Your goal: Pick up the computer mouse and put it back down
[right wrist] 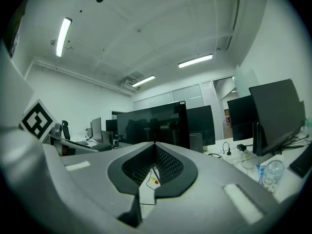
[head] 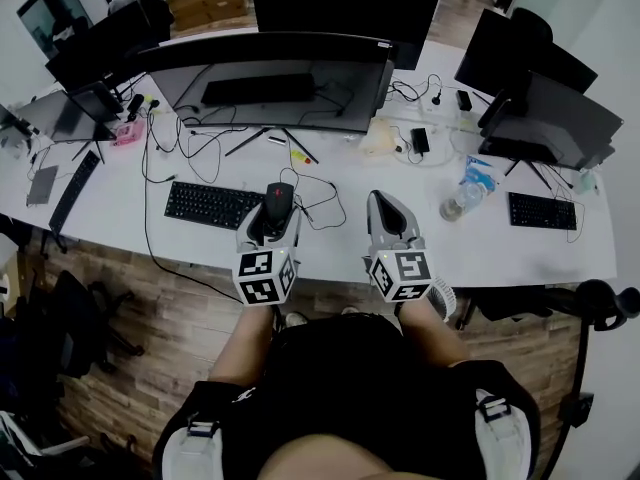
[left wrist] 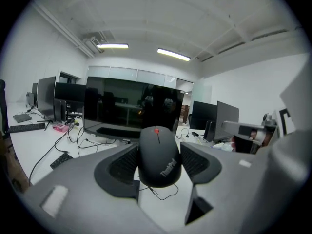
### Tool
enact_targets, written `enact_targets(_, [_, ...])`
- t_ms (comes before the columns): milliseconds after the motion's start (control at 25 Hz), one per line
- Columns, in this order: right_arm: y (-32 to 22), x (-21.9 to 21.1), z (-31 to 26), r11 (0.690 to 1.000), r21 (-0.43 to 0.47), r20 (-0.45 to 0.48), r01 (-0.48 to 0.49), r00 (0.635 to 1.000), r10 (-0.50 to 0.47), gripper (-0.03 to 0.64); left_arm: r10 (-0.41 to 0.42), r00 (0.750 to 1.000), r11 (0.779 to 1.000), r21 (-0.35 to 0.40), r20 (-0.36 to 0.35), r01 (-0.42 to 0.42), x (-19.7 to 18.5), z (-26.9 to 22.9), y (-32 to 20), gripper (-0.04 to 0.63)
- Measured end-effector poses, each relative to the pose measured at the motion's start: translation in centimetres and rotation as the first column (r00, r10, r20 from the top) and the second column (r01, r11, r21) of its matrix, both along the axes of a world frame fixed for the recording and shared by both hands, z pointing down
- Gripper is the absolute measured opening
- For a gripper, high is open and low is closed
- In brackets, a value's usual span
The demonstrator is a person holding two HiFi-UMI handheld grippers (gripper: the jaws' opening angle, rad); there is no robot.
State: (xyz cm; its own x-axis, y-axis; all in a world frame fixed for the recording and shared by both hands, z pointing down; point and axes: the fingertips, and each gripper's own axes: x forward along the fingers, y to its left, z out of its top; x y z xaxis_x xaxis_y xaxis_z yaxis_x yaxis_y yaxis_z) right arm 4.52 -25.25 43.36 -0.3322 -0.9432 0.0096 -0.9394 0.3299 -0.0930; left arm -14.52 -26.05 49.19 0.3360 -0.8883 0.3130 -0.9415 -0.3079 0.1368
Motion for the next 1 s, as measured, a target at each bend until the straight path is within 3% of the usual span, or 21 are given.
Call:
enact_targets(360, [2.1,3.2,0.1,0.995,-0.008,-0.038,-0.098,0.995,0.098,-0.002,0.050,0.998,0.979,-0.198,0.032,-0.042,1.8,10.6,-0.7,0.322])
enact_targets(680, [4.2,5.5,1.1,0.985,-0.025,-0.091,-0.173,0.981,0.170,-0.002,0.112,0.985,0.914,-0.403,0.130,-0.051,2.1,22.7,0.8,0.324])
enact_targets(1000, [5.0,6.8,1.3,0.976,-0.033,-0.100,-0.213,0.973,0.209,-0.002,0.132,0.975,0.851,-0.525,0.181,-0.018,2.0,27.8,2.3,0.324])
